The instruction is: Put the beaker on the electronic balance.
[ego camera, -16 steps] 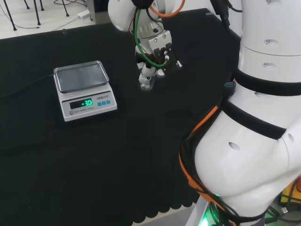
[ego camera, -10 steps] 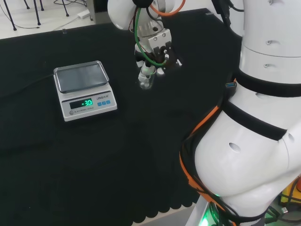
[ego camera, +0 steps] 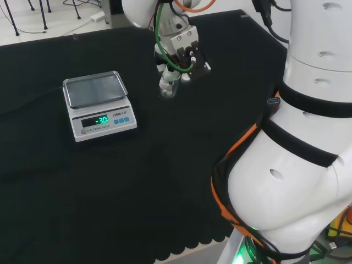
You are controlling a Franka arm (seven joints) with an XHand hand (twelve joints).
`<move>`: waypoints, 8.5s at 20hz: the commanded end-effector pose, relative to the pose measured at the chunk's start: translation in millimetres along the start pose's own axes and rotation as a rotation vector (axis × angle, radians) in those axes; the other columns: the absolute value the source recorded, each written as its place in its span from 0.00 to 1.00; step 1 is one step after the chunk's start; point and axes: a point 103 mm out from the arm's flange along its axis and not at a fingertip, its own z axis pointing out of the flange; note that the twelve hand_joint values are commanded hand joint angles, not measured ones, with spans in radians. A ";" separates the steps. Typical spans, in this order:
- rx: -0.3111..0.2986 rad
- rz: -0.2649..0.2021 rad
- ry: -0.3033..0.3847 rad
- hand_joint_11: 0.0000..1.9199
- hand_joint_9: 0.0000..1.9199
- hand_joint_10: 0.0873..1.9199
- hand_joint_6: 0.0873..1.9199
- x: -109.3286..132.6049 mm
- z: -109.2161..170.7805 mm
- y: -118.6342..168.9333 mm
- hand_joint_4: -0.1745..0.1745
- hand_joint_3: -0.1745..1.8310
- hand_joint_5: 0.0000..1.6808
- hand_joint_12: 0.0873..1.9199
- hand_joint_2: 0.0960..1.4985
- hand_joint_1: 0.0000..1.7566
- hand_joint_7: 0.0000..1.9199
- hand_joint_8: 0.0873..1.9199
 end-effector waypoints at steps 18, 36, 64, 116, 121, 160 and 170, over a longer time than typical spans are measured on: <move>-0.019 -0.098 -0.048 0.48 0.54 0.39 0.63 35.5 -59.8 19.5 0.08 0.09 0.49 0.53 0.78 0.63 0.45 0.42; -0.044 -0.200 -0.131 0.48 0.54 0.40 0.63 81.1 -85.8 43.8 0.09 0.09 0.49 0.52 0.78 0.63 0.46 0.42; -0.023 -0.303 -0.145 0.48 0.54 0.40 0.63 148.5 -84.9 89.3 0.08 0.09 0.50 0.52 0.78 0.63 0.46 0.42; 0.087 -0.325 -0.131 0.33 0.45 0.38 0.53 140.0 -53.4 148.2 0.37 0.07 0.41 0.64 0.76 0.60 0.34 0.41; 0.088 -0.331 -0.121 0.32 0.45 0.36 0.48 140.9 -47.5 148.6 0.37 0.01 0.41 0.64 0.79 0.60 0.34 0.39; 0.001 -0.355 0.009 0.39 0.49 0.37 0.65 158.8 -47.5 145.5 0.21 0.08 0.48 0.60 0.80 0.61 0.40 0.41; -0.001 -0.353 0.041 0.39 0.49 0.37 0.65 154.1 -39.1 150.5 0.20 0.08 0.48 0.60 0.80 0.61 0.40 0.41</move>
